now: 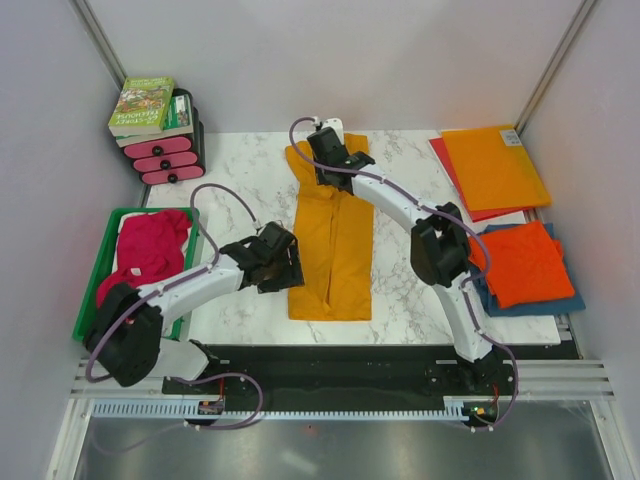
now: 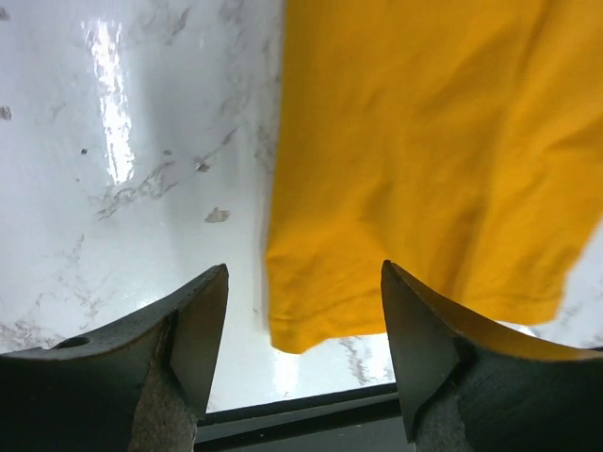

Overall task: Fold and stack the t-shirts
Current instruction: Rotate the tshirt 90 degrees

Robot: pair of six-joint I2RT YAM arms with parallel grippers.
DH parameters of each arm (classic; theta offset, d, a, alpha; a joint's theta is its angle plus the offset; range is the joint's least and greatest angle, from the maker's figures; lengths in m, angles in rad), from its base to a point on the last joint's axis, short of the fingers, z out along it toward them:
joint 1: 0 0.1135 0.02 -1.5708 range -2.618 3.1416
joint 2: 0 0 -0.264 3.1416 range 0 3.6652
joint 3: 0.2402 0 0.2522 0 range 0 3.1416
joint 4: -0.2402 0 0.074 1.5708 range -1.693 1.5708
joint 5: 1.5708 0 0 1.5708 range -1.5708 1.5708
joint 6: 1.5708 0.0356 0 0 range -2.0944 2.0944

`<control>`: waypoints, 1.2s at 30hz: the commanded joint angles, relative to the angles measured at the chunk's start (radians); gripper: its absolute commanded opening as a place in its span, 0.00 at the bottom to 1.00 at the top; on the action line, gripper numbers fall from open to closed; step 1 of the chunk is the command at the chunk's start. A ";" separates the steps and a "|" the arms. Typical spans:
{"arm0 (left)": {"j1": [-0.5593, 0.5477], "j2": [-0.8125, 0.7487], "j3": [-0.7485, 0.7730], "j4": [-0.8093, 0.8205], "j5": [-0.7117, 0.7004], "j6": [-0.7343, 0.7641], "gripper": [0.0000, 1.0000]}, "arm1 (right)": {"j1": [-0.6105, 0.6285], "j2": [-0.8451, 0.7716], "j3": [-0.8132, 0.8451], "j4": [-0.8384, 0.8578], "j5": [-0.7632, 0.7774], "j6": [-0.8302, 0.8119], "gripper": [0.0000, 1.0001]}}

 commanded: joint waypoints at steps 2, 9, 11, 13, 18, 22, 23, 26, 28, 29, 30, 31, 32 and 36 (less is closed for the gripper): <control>-0.001 -0.096 0.026 0.049 0.010 -0.003 0.76 | -0.010 0.110 0.162 0.000 0.132 -0.126 0.51; -0.001 -0.070 -0.007 0.046 0.045 0.012 0.76 | -0.018 0.224 0.249 0.012 0.127 -0.164 0.62; -0.001 -0.059 -0.014 0.047 0.051 0.020 0.75 | -0.018 0.242 0.277 0.012 0.126 -0.168 0.62; -0.001 -0.045 -0.014 0.047 0.065 0.027 0.75 | -0.018 0.267 0.297 0.015 0.127 -0.175 0.62; -0.001 -0.039 -0.014 0.047 0.068 0.038 0.75 | -0.007 0.246 0.241 0.092 0.141 -0.178 0.61; -0.001 -0.044 -0.020 0.058 0.068 0.041 0.75 | 0.025 0.179 0.133 0.192 0.161 -0.197 0.59; -0.001 -0.042 -0.024 0.063 0.068 0.040 0.75 | 0.033 0.163 0.108 0.202 0.158 -0.194 0.57; -0.003 -0.032 -0.032 0.073 0.078 0.038 0.75 | 0.043 0.158 0.087 0.229 0.080 -0.149 0.33; -0.001 -0.018 -0.034 0.075 0.084 0.035 0.75 | 0.043 0.181 0.107 0.201 0.063 -0.105 0.18; -0.001 -0.015 -0.032 0.076 0.085 0.034 0.74 | 0.043 0.181 0.104 0.198 0.055 -0.091 0.16; -0.001 -0.013 -0.034 0.076 0.091 0.032 0.74 | 0.045 0.178 0.093 0.206 0.060 -0.080 0.16; -0.003 -0.012 -0.035 0.078 0.091 0.032 0.74 | 0.048 0.157 0.076 0.219 0.069 -0.057 0.14; -0.003 -0.013 -0.037 0.081 0.091 0.032 0.74 | 0.050 0.138 0.014 0.244 0.092 -0.046 0.14; -0.003 -0.016 -0.044 0.092 0.091 0.031 0.74 | 0.062 0.063 -0.076 0.334 0.158 -0.011 0.27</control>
